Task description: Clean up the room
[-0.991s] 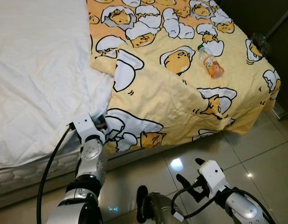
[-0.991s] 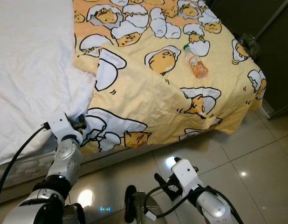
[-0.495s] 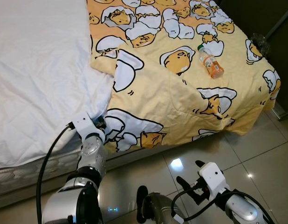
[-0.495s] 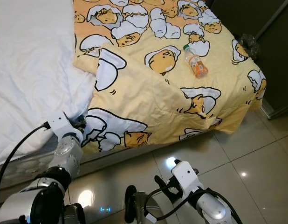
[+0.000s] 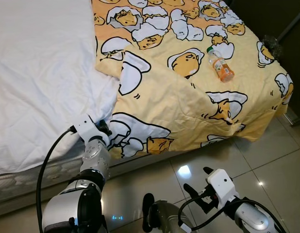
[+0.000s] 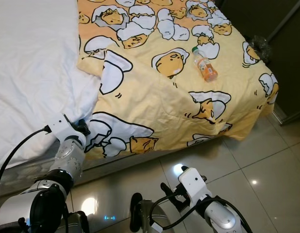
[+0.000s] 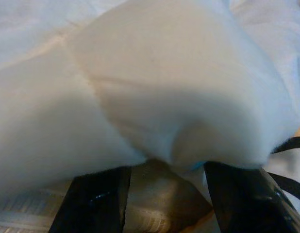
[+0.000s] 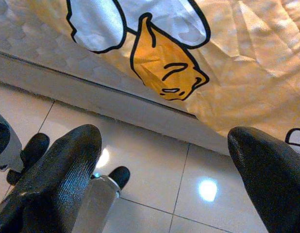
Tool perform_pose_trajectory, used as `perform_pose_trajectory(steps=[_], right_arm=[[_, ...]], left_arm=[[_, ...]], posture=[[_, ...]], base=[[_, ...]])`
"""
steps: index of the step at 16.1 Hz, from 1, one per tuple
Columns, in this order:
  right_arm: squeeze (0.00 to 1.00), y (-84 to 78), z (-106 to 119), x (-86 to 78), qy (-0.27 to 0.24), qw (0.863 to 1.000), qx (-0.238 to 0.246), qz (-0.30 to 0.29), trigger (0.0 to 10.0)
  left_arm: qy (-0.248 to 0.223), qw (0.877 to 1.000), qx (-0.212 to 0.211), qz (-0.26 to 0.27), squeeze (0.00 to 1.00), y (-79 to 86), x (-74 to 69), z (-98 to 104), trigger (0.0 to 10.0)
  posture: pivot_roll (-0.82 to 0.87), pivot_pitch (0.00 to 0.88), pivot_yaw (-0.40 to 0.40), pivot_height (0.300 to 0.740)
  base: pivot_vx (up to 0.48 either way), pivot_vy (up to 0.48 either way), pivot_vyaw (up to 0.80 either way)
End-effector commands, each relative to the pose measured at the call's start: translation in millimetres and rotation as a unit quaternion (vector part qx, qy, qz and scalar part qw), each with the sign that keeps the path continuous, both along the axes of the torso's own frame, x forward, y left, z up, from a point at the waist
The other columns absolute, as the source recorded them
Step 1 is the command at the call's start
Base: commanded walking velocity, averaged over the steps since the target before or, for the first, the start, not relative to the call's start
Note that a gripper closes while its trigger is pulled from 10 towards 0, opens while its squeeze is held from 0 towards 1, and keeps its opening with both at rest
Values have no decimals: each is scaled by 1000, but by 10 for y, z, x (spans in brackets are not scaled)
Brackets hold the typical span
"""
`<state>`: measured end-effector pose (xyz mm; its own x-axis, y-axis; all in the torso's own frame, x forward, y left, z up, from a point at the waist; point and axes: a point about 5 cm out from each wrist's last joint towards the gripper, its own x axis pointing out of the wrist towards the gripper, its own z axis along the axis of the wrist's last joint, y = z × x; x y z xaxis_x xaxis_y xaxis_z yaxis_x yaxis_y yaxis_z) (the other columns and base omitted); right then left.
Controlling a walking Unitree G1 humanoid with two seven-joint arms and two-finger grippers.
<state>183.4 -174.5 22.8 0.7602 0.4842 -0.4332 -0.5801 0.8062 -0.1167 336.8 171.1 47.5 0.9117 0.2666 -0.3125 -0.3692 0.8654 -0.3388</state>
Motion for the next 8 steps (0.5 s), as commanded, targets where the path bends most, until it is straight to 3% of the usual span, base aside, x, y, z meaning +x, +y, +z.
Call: perform_pose_trajectory(steps=[1,8], right_arm=[[0,-50,-15,-51,11,1000,-9,0,10000],[0,-50,-46,-79,21,1000,-10,4,10000]], left_arm=[[24,999,-5,-25,0,-117,-86,-135,0],[50,986,39,-153,0,-594,-444,-475,0]], posture=[[-246,216,-150,736],[-224,221,-143,736]], base=[[0,0,0],[0,0,0]])
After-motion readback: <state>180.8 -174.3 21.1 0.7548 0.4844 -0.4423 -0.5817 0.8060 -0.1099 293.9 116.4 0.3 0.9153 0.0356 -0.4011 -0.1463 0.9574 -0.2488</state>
